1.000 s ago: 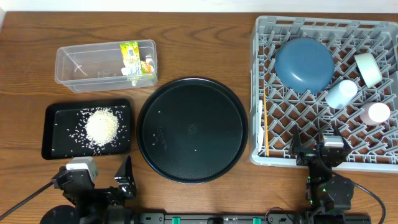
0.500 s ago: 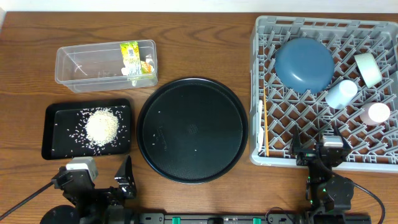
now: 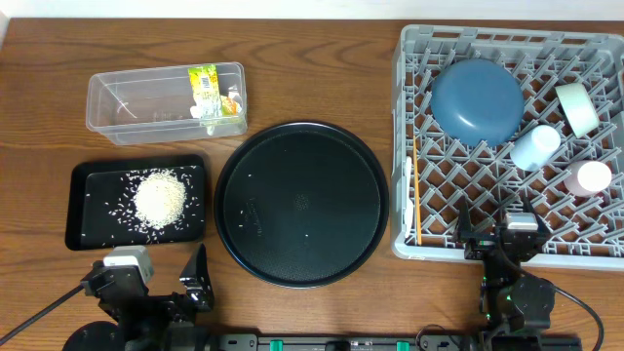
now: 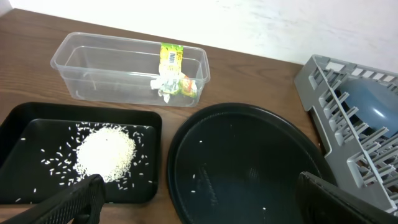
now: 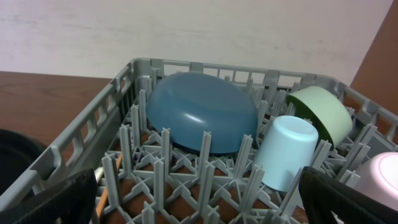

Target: Sort waste into correct bins and load items into the dishwasher rack

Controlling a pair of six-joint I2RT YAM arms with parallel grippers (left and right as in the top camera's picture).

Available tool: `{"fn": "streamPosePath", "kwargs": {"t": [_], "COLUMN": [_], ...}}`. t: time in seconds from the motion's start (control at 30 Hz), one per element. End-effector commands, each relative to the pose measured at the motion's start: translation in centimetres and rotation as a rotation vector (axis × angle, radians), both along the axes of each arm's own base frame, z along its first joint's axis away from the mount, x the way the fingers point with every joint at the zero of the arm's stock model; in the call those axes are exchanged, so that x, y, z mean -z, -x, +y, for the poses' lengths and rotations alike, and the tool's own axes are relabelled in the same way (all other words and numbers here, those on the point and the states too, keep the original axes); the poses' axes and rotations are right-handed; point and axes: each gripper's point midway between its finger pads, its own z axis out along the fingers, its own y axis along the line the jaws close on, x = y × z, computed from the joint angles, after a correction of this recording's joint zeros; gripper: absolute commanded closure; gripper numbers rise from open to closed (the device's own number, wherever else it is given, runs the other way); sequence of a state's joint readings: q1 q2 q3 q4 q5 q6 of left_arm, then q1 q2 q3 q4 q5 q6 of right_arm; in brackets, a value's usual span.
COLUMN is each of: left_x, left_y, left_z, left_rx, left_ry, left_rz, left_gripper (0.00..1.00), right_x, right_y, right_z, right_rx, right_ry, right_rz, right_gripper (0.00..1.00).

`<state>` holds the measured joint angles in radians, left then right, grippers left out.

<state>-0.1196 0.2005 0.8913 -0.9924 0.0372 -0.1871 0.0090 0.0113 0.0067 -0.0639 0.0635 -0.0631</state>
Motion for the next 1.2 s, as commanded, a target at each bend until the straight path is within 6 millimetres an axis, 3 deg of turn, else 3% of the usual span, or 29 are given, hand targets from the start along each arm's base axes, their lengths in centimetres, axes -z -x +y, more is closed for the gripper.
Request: {"fn": "streamPosePath", "kwargs": {"t": [0.0,0.23,0.6,0.77,0.93,1.1,1.17], "left_x": [0.2,3.5,8.7,9.0,9.5,14.0,13.8], "left_y": [0.0,0.3,-6.4,-9.1,-10.6,-10.4,-10.4], "left_z": [0.6,1.7,3.5,3.6,3.4,3.1,3.2], "left_rx": [-0.027,-0.099,-0.208,-0.209,-0.190,-0.179,-0.183], "left_ry": [-0.020,-0.048,-0.027,-0.021,-0.009,-0.010,-0.011], "left_rz": [0.005,0.095,-0.121,-0.264,-0.393,-0.227,-0.234], "left_gripper": [0.02,0.02,0.02,0.02,0.02,0.02,0.02], "right_x": [0.0,0.0,0.0,0.0,0.0,0.0,0.0], "right_y": [0.0,0.0,0.0,0.0,0.0,0.0,0.0], "right_z": [0.2,0.2,0.2,0.2,0.2,0.2,0.2], "right_rx": [-0.010,-0.010,-0.010,-0.010,-0.010,-0.010,-0.010], "right_ry": [0.013,0.013,0.013,0.013,0.013,0.013,0.013], "right_rz": [0.001,0.001,0.001,0.001,0.001,0.001,0.001], "right_gripper": [0.01,0.01,0.01,0.01,0.01,0.01,0.01]}}
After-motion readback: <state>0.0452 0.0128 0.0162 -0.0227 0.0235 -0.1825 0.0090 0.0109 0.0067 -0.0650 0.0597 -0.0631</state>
